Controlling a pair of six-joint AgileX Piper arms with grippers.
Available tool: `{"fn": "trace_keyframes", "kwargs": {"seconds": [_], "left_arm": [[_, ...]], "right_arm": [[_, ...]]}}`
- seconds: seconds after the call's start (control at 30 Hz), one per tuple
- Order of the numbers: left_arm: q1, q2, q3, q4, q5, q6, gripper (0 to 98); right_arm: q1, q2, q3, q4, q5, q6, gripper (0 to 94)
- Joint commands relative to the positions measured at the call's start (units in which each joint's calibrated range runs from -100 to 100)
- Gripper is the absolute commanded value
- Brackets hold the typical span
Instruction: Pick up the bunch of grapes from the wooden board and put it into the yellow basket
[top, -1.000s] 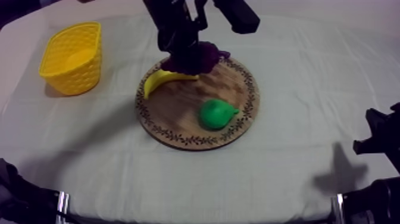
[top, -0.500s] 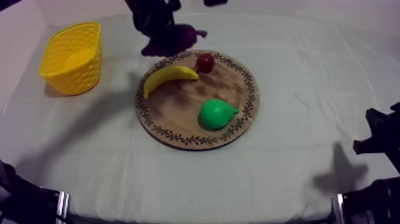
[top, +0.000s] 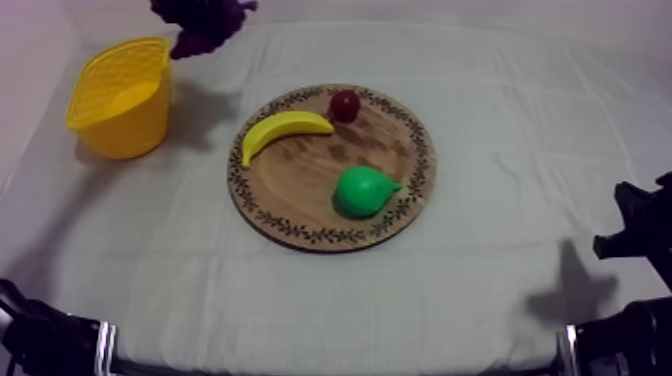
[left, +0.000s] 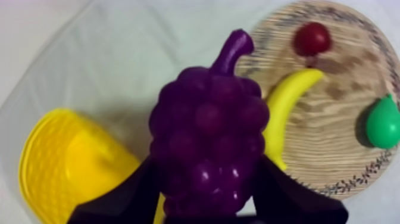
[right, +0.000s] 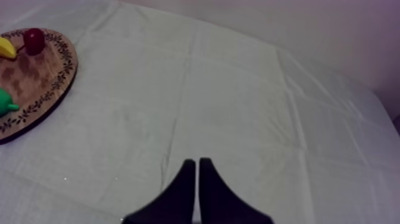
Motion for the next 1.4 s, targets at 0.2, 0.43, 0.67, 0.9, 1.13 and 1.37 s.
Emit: {"fn": "trace_keyframes", "kwargs": {"seconds": [0.2, 0.43, 0.67, 0.9, 1.13, 1.37], "left_arm": [[-9.01, -1.96, 2.21, -0.24, 0.13, 1.17, 28.2], [-14.67, -3.10, 3.66, -0.28, 0.18, 3.34, 24.5], [-18.05, -3.52, 2.99, -0.09, 0.66, 4.82, 22.0], [-18.81, -2.99, 2.65, 0.02, 1.40, 6.38, 21.9], [-18.22, -0.31, 3.45, 0.09, 1.48, 7.55, 22.6], [-17.48, 3.70, 4.80, 0.21, 0.98, 8.23, 23.5]], "right_arm": [[-0.02, 0.00, -0.04, 0.00, 0.00, 0.00, 0.3], [-0.02, 0.00, -0.04, 0.00, 0.00, 0.00, 0.3], [-0.02, 0.00, -0.04, 0.00, 0.00, 0.00, 0.3], [-0.02, 0.00, -0.04, 0.00, 0.00, 0.00, 0.3], [-0.02, 0.00, -0.04, 0.00, 0.00, 0.00, 0.3], [-0.02, 0.00, -0.04, 0.00, 0.00, 0.00, 0.3]]}}
